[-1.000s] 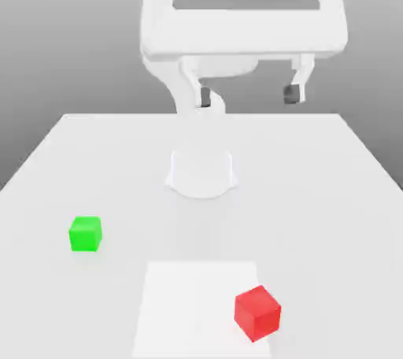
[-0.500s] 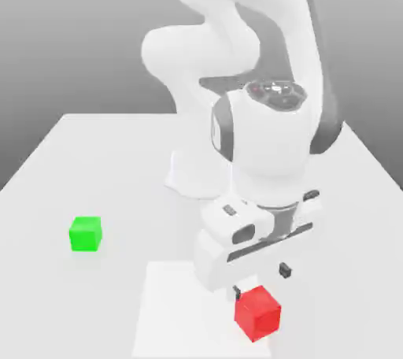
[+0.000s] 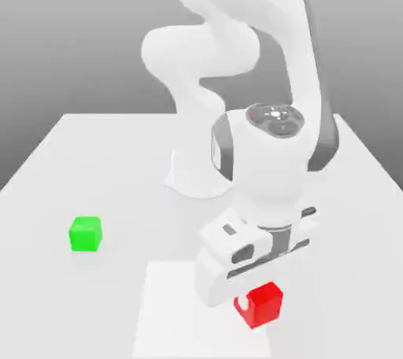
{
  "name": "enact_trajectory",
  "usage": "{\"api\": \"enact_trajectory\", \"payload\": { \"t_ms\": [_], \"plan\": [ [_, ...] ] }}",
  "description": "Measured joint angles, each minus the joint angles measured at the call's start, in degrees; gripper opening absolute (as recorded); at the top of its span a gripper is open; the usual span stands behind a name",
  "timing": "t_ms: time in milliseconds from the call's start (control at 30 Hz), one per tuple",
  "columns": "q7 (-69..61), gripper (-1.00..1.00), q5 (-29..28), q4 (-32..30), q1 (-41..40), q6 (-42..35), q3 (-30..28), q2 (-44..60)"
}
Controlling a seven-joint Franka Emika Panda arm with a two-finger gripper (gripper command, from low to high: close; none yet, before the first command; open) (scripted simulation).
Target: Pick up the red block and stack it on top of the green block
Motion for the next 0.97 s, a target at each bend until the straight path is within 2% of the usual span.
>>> {"api": "enact_trajectory", "payload": {
  "t_ms": [67, 167, 367, 567, 733, 867, 900, 967],
  "plan": [
    [3.7, -1.00, -1.5, -2.2, -2.6, -0.9, -3.7, -3.2],
    [10.2, -1.00, -4.5, -5.7, -10.9, -1.8, -8.0, -7.8],
    [22.5, -1.00, -9.0, -13.1, -23.8, -2.9, -12.9, -16.5],
    [33.1, -1.00, -11.2, -20.4, -36.8, -3.1, -18.3, -24.0],
    [31.6, -1.00, -7.1, -21.1, -35.8, 3.5, -20.5, -18.0],
    [27.3, -1.00, -0.8, -21.0, -33.4, 10.5, -21.1, -10.7],
    [26.0, 1.00, 1.2, -21.0, -33.3, 12.1, -20.8, -9.0],
    [26.0, 1.00, 1.2, -21.0, -32.9, 12.1, -20.8, -9.0]
  ]
}}
